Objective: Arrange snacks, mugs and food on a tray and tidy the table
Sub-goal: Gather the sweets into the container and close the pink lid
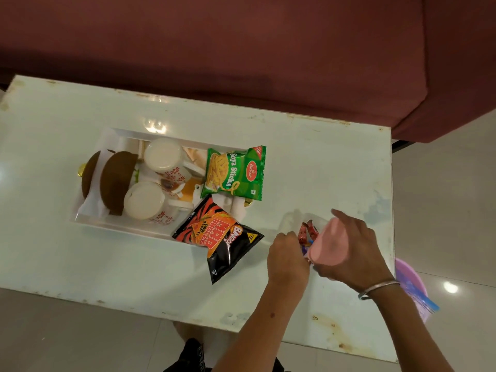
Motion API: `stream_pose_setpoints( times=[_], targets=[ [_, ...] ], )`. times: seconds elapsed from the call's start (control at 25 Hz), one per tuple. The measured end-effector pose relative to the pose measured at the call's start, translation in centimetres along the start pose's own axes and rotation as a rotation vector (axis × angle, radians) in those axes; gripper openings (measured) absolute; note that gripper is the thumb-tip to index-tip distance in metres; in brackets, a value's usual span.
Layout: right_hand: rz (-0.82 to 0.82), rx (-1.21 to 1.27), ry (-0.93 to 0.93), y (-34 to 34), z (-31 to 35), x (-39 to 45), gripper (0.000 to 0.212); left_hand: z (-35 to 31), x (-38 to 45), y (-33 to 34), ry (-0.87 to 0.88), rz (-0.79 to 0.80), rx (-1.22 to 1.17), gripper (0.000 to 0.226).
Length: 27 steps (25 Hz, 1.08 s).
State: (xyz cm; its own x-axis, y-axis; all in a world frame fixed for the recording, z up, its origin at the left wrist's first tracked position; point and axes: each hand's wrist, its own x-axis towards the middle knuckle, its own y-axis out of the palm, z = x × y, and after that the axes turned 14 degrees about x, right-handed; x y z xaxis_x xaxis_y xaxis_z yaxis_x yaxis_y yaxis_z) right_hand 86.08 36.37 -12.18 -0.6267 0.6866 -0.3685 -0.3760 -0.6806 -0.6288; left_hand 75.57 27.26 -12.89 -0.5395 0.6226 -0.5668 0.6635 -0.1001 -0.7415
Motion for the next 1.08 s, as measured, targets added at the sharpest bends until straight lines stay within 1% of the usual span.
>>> stream_pose_setpoints(
  times=[0.16,0.28,0.4,0.6,0.76,0.84,0.88,0.96,1.0,1.08],
  targets=[
    [0.103,-0.130,0.017,1.2,0.5,0.1,0.116,1.8,-1.3,0.7,-0.067,-0.025,-0.124,0.036],
    [0.123,-0.154,-0.011,2.2,0.9,0.0,0.115,3.0,-2.2,1.0,-0.121,-0.067,-0.227,0.034],
    [0.142,-0.211,-0.078,3.2,1.6,-0.3,0.114,3.8,-2.8,1.1,-0.142,-0.069,-0.309,0.032],
    [0.222,-0.308,-0.180,4.9,2.5,-0.8,0.112,5.7,-3.5,1.0,-0.119,-0.060,-0.342,0.043],
    [0.240,-0.281,-0.203,5.8,2.8,-0.7,0.113,6.5,-3.8,1.0,-0.064,-0.014,-0.376,0.048],
    [0.257,-0.279,-0.193,5.8,2.6,-0.6,0.117,6.5,-3.7,0.7,-0.032,0.014,-0.347,0.051],
    [0.264,-0.264,-0.171,5.8,2.5,-0.7,0.121,6.5,-3.6,0.6,-0.001,0.029,-0.295,0.059],
    [0.257,-0.225,-0.099,5.5,2.1,-1.0,0.131,6.3,-3.2,0.2,0.084,0.051,-0.134,0.090],
    [0.252,-0.211,-0.058,5.4,1.9,-1.0,0.135,6.0,-3.0,-0.1,0.123,0.053,-0.039,0.101],
    [0.274,-0.170,0.029,5.0,1.5,-1.0,0.137,5.4,-2.3,-0.4,0.174,0.062,0.125,0.115]
  ],
)
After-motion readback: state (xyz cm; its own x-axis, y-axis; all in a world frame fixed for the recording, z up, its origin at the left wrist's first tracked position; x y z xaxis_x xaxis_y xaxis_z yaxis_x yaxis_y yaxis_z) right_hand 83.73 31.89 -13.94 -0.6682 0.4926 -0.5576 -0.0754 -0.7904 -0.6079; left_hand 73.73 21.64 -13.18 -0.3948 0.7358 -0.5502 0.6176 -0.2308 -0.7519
